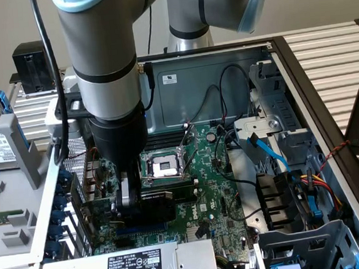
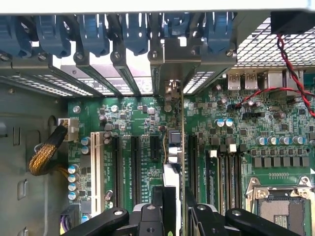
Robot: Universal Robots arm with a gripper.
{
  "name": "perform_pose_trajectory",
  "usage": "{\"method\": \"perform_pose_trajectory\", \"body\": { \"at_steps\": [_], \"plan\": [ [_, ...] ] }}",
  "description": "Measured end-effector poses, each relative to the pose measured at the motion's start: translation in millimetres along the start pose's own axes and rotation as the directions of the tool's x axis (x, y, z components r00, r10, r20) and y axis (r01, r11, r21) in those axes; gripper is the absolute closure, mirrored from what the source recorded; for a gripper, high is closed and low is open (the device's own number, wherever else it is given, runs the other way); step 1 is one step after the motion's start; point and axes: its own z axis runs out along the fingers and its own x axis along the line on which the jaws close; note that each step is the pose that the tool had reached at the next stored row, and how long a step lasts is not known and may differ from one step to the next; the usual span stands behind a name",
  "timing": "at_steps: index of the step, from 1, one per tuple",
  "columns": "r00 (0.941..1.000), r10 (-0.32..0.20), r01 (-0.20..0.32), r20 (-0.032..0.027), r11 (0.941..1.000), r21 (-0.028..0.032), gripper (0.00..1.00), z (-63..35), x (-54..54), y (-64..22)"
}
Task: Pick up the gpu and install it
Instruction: 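Insert the gpu into the slot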
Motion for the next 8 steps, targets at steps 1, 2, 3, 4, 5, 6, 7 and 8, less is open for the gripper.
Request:
{"method": "perform_pose_trajectory", "body": {
  "at_steps": [1,2,3,4,5,6,7,8],
  "plan": [
    [1.0,-0.001,0.001,-0.0001,1.0,0.0,0.73,0.0,0.0,0.0],
    [1.0,-0.003,0.003,-0.0001,1.0,0.0,0.73,0.0,0.1,0.0],
    [1.0,-0.004,0.004,-0.0002,1.0,-0.0001,0.73,0.0,0.2,0.0],
    [1.0,-0.005,0.005,-0.0002,1.0,0.0,0.73,0.0,0.3,0.0],
    [1.0,-0.006,0.006,-0.0003,1.0,0.0,0.73,0.0,0.3,0.0],
    [1.0,-0.006,0.006,-0.0003,1.0,0.0,0.73,0.0,0.3,0.0],
    [1.0,-0.006,0.006,-0.0004,1.0,-0.0001,0.73,0.0,0.3,0.0],
    [1.0,-0.007,0.007,-0.0003,1.0,-0.0001,0.73,0.2,0.3,-0.1]
  ]
}}
